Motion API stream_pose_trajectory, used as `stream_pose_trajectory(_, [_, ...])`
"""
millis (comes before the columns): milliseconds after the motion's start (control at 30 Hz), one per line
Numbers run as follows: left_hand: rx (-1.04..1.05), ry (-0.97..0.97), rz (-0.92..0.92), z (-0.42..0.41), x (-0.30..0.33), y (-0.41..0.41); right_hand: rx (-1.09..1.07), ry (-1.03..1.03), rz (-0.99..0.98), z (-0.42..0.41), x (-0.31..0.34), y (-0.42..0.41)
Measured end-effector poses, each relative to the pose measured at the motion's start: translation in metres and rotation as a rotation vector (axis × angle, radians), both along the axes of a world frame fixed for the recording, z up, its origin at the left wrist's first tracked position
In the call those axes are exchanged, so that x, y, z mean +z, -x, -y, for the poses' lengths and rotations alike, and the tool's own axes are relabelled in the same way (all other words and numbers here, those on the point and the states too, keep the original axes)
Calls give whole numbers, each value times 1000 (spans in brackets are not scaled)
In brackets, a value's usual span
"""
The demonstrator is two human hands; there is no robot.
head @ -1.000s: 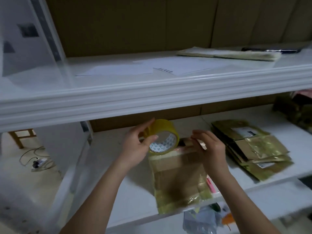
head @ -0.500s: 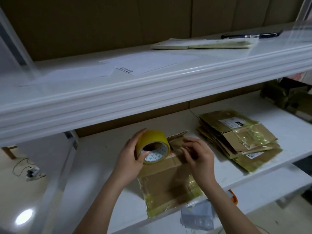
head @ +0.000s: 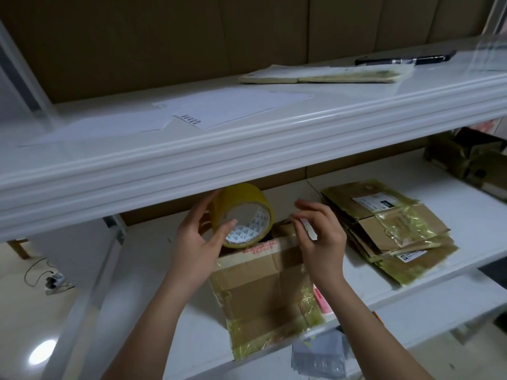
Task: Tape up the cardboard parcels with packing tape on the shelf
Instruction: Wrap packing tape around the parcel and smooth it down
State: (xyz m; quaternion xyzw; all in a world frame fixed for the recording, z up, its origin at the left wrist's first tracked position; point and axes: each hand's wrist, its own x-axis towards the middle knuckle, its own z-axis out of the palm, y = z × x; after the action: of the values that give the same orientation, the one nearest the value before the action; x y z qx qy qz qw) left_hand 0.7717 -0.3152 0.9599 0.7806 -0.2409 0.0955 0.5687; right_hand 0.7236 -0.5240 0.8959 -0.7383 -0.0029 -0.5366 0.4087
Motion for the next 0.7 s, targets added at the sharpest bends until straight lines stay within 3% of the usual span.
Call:
stream_pose_trajectory(300, [12, 33, -97, 17, -33, -5, 17, -54, -155, 8, -20, -7])
stream_pose_trajectory(467, [-109, -148, -100, 14, -32, 0, -9, -107, -190, 6, -29, -3])
stream_pose_trajectory(700, [-91, -295, -37, 18, -32, 6, -67, -71, -160, 7, -27, 3])
